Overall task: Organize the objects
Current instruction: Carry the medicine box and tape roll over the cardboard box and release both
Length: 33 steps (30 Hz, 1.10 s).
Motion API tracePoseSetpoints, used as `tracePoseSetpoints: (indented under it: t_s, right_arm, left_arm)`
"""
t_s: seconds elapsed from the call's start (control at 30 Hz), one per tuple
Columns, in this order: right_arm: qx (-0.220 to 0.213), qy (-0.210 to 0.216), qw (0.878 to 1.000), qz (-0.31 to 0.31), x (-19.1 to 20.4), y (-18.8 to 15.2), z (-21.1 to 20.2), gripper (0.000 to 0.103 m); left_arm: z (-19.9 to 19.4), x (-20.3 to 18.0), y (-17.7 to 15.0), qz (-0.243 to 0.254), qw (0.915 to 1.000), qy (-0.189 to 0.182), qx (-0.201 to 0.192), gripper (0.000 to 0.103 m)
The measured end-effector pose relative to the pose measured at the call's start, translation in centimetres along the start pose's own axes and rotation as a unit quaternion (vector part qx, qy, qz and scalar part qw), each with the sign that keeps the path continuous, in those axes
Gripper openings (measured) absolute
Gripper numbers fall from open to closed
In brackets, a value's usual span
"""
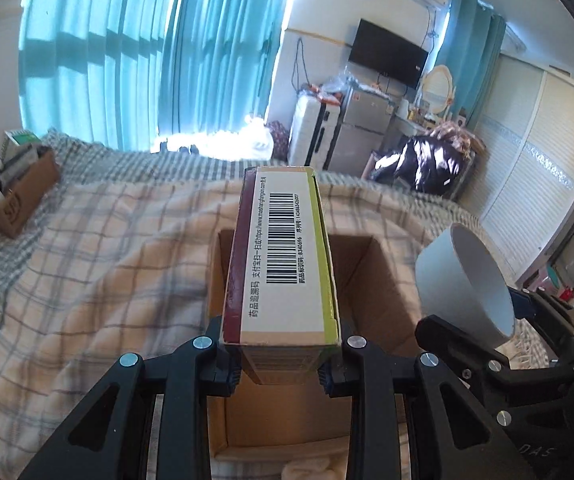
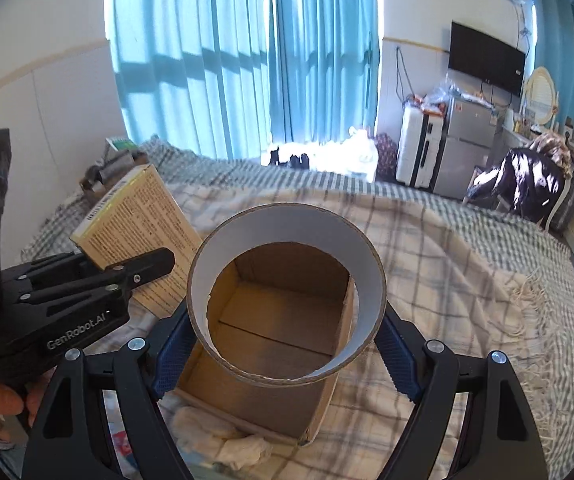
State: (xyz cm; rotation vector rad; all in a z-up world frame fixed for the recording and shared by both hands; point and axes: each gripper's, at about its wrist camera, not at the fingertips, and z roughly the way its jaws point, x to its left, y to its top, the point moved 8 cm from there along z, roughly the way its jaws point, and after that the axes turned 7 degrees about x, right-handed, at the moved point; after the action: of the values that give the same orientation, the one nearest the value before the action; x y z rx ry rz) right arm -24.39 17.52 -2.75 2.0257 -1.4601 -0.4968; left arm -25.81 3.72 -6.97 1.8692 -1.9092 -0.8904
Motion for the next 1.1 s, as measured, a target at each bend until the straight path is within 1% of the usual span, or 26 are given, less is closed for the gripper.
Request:
tracePoseSetpoints:
  t_s: [0.07, 0.17, 0.27, 0.33, 0.37, 0.4, 0.43, 0.47, 0.5, 0.53, 0.57, 0.6, 0.67, 0.73, 0.77, 0.8, 0.87, 0.9, 1.0, 1.1]
  right_arm:
    - [0.014, 0.004, 1.000, 0.004, -0.3, -0.6, 2.4, 0.081]
    - [0.021, 0.007, 1.000, 0.000, -0.6, -1.1, 4.4, 0.081]
    - [0.011, 0.011, 1.000, 0.004, -0.8, -1.1, 4.9, 0.082]
    - [0.015, 0.021, 1.000, 0.016, -0.9, -1.1, 5.0, 0.082]
    - [0.011, 0.020, 1.000, 0.021, -1.0, -0.9, 4.7, 0.085]
    - [0.005, 0.017, 1.000, 0.026, -1.2, -0.7, 4.3, 0.088]
    - [-0.004, 0.013, 0.999, 0.031, -1.3, -0.5, 3.6, 0.093]
    - [-0.014, 0.012, 0.999, 0.035, -1.5, -0.2, 2.7, 0.095]
    - [-0.024, 0.009, 0.999, 0.040, -1.7, 0.0, 1.6, 0.096]
    - [-0.031, 0.006, 0.998, 0.045, -1.9, 0.2, 0.8, 0.100]
    - [-0.036, 0.005, 0.998, 0.051, -2.1, 0.3, -0.3, 0.102]
    - [-0.040, 0.006, 0.998, 0.053, -2.3, 0.5, -1.3, 0.102]
    - [-0.047, 0.003, 0.997, 0.058, -2.7, 0.4, -3.5, 0.102]
    - [-0.051, -0.008, 0.997, 0.055, -2.7, 0.4, -5.9, 0.102]
    - [-0.053, -0.014, 0.997, 0.051, -2.5, 0.4, -7.2, 0.102]
    - [-0.057, -0.021, 0.997, 0.044, -2.3, 0.3, -8.8, 0.102]
    - [-0.069, -0.030, 0.997, 0.035, -1.9, 0.1, -11.5, 0.102]
    - [-0.073, -0.034, 0.996, 0.031, -1.6, -0.1, -12.7, 0.102]
    - [-0.083, -0.038, 0.996, 0.020, -0.4, -0.6, -16.1, 0.103]
    - [-0.093, -0.047, 0.995, 0.006, 0.9, -1.5, -18.7, 0.103]
  left_arm:
    - [2.0, 0.3, -0.6, -0.001, 0.9999, -0.008, 0.013, 0.029]
    - [3.8, 0.7, -1.4, 0.001, 0.9997, -0.012, 0.023, 0.029]
    - [4.7, 0.5, -1.8, 0.012, 0.9994, -0.014, 0.029, 0.030]
    - [4.7, 0.7, -1.9, 0.008, 0.9995, -0.008, 0.031, 0.033]
    - [4.5, 0.9, -1.9, 0.005, 0.9995, -0.008, 0.029, 0.040]
    - [4.0, 0.8, -1.9, 0.003, 0.9995, -0.015, 0.029, 0.058]
    - [3.6, 0.8, -1.8, 0.004, 0.9994, -0.020, 0.029, 0.066]
    - [2.7, 0.7, -1.7, 0.008, 0.9995, -0.022, 0.022, 0.073]
    - [1.7, 0.6, -1.4, 0.012, 0.9997, -0.020, 0.012, 0.073]
    - [0.4, 0.5, -1.2, 0.021, 0.9997, -0.013, 0.000, 0.074]
    - [-0.4, 0.5, -1.1, 0.026, 0.9996, -0.008, -0.004, 0.079]
    - [-1.5, 0.5, -0.9, 0.031, 0.9995, 0.000, -0.008, 0.084]
    - [-3.9, 0.5, -0.5, 0.029, 0.9993, 0.009, -0.022, 0.086]
    - [-6.6, 0.6, -0.2, 0.023, 0.9989, 0.011, -0.040, 0.086]
    - [-7.7, 0.6, -0.1, 0.020, 0.9987, 0.011, -0.047, 0.088]
    - [-9.0, 0.8, 0.0, 0.017, 0.9984, 0.009, -0.053, 0.093]
    - [-11.4, 0.7, 0.0, 0.013, 0.9978, 0.009, -0.065, 0.099]
    - [-12.8, 0.8, -0.2, 0.010, 0.9971, 0.009, -0.075, 0.100]
    - [-15.8, 0.8, -0.9, 0.006, 0.9962, 0.004, -0.087, 0.103]
    - [-18.0, 1.2, -2.0, 0.007, 0.9952, 0.010, -0.097, 0.103]
